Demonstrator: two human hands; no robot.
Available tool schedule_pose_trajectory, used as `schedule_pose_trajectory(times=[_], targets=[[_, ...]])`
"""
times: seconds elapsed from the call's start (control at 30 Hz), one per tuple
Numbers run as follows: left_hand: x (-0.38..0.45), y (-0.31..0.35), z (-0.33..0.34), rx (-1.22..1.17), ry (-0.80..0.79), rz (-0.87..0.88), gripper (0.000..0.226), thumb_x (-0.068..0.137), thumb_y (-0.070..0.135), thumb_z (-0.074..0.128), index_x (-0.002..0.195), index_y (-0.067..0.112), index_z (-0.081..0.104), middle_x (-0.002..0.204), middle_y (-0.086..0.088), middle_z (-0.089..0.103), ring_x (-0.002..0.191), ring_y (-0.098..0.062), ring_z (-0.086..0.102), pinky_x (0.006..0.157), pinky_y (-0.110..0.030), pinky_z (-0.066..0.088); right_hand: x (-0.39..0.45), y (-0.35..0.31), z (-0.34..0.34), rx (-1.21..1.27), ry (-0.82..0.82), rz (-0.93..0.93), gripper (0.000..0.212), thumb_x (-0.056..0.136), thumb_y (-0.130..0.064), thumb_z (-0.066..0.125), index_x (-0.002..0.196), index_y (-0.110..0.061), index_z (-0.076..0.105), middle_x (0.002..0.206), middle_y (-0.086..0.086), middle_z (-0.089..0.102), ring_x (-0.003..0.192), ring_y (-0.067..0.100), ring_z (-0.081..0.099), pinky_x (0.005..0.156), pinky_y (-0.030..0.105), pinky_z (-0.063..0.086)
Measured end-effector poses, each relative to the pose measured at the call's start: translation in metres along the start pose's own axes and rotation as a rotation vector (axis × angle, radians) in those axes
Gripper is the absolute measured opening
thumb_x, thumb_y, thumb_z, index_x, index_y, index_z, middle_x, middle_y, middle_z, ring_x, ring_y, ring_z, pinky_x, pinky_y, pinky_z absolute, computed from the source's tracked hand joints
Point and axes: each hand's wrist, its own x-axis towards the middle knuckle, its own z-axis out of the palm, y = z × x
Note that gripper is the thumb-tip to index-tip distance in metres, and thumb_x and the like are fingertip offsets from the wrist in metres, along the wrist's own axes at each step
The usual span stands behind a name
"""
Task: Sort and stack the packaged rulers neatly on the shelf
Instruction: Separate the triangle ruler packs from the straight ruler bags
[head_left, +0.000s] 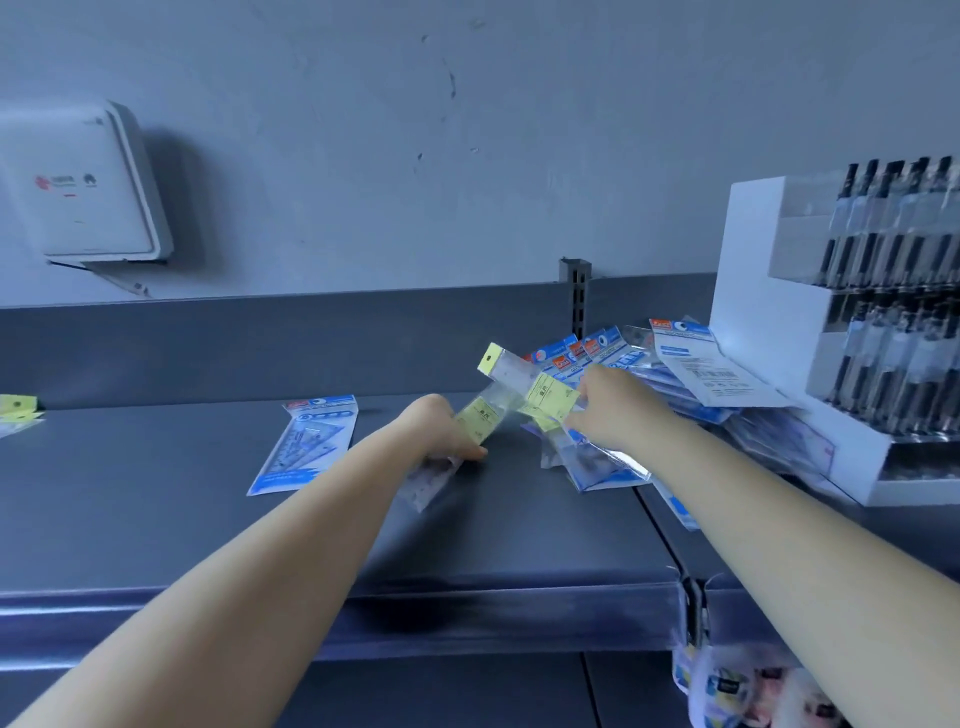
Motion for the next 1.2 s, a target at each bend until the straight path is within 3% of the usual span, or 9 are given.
schedule_pose_trajectory(times=[0.13, 0.23, 0.33, 0.4, 0.53, 0.67, 0.87, 1.07, 1.2], targets=[[0.005, -0.011, -0.009, -0.455, 0.019, 0.017, 0.011, 0.083, 0.015, 0.060, 0.076, 0.012, 0.053, 0.063, -0.005, 0.044, 0.048, -0.018, 0.034, 0.051, -0.022, 0.029, 0.001, -0.015, -0.001, 0.333, 0.173, -0.037, 0.021, 0.090, -0.014, 0.051, 0.109, -0.006, 0.051, 0.100, 0.004, 0.053, 0.089, 0.024, 0.048, 0.069, 0.028, 0.034], [0.005, -0.024, -0.023, -0.749, 0.004, -0.022, 0.009, 0.086, 0.009, 0.056, 0.077, 0.010, 0.055, 0.060, -0.004, 0.045, 0.049, -0.018, 0.037, 0.052, -0.024, 0.029, -0.001, -0.041, 0.000, 0.579, 0.163, -0.053, 0.019, 0.089, -0.014, 0.053, 0.107, -0.008, 0.057, 0.090, 0.000, 0.054, 0.088, 0.022, 0.052, 0.070, 0.028, 0.036], [0.002, -0.045, -0.044, -0.846, 0.022, -0.033, 0.011, 0.085, 0.004, 0.048, 0.077, 0.009, 0.055, 0.061, -0.004, 0.045, 0.048, -0.018, 0.037, 0.048, -0.020, 0.030, 0.002, -0.073, 0.006, 0.821, 0.107, -0.019, 0.011, 0.087, -0.011, 0.054, 0.092, -0.013, 0.064, 0.088, 0.005, 0.063, 0.079, 0.021, 0.052, 0.070, 0.031, 0.040], [-0.001, -0.062, -0.061, -0.856, 0.033, -0.019, 0.013, 0.085, 0.002, 0.047, 0.080, 0.009, 0.057, 0.064, -0.004, 0.046, 0.050, -0.017, 0.042, 0.043, -0.018, 0.034, 0.005, -0.097, 0.012, 0.947, 0.075, 0.030, 0.017, 0.084, -0.004, 0.053, 0.078, -0.018, 0.060, 0.086, 0.006, 0.064, 0.075, 0.021, 0.051, 0.064, 0.031, 0.039], [-0.008, -0.107, -0.097, -0.828, 0.074, 0.071, 0.018, 0.089, -0.003, 0.050, 0.083, 0.011, 0.058, 0.067, -0.004, 0.054, 0.057, -0.015, 0.052, 0.045, -0.023, 0.047, 0.006, -0.155, 0.028, 1.086, -0.031, 0.039, 0.022, 0.081, 0.003, 0.047, 0.071, -0.014, 0.056, 0.072, 0.003, 0.056, 0.066, 0.016, 0.045, 0.054, 0.024, 0.031], [-0.019, -0.171, -0.134, -0.831, 0.180, 0.068, 0.018, 0.085, -0.002, 0.062, 0.096, 0.012, 0.057, 0.077, -0.004, 0.063, 0.063, -0.015, 0.058, 0.044, -0.022, 0.052, 0.004, -0.227, 0.052, 1.155, -0.168, -0.018, 0.023, 0.085, 0.005, 0.047, 0.074, -0.013, 0.056, 0.078, 0.004, 0.057, 0.072, 0.018, 0.050, 0.056, 0.025, 0.040], [-0.032, -0.288, -0.196, -0.773, 0.316, -0.043, 0.031, 0.083, -0.001, 0.065, 0.112, 0.006, 0.058, 0.079, -0.002, 0.063, 0.063, -0.013, 0.056, 0.041, -0.017, 0.048, -0.003, -0.346, 0.089, 1.175, -0.319, -0.096, 0.022, 0.084, 0.006, 0.052, 0.078, -0.014, 0.059, 0.084, 0.005, 0.063, 0.078, 0.022, 0.056, 0.064, 0.030, 0.047], [-0.046, -0.379, -0.243, -0.673, 0.415, -0.105, 0.020, 0.085, 0.003, 0.065, 0.104, 0.008, 0.060, 0.087, -0.006, 0.064, 0.062, -0.012, 0.057, 0.043, -0.015, 0.048, -0.014, -0.439, 0.119, 1.167, -0.422, -0.118, 0.019, 0.084, 0.009, 0.052, 0.086, -0.009, 0.059, 0.089, 0.009, 0.064, 0.083, 0.025, 0.060, 0.086, 0.042, 0.052], [-0.045, -0.431, -0.271, -0.471, 0.512, -0.141, 0.032, 0.082, 0.006, 0.068, 0.113, 0.007, 0.061, 0.080, -0.006, 0.062, 0.061, -0.015, 0.054, 0.052, -0.021, 0.045, -0.023, -0.495, 0.134, 1.172, -0.472, -0.146, 0.020, 0.083, 0.010, 0.054, 0.077, -0.009, 0.058, 0.095, 0.013, 0.064, 0.084, 0.026, 0.061, 0.086, 0.042, 0.053]])
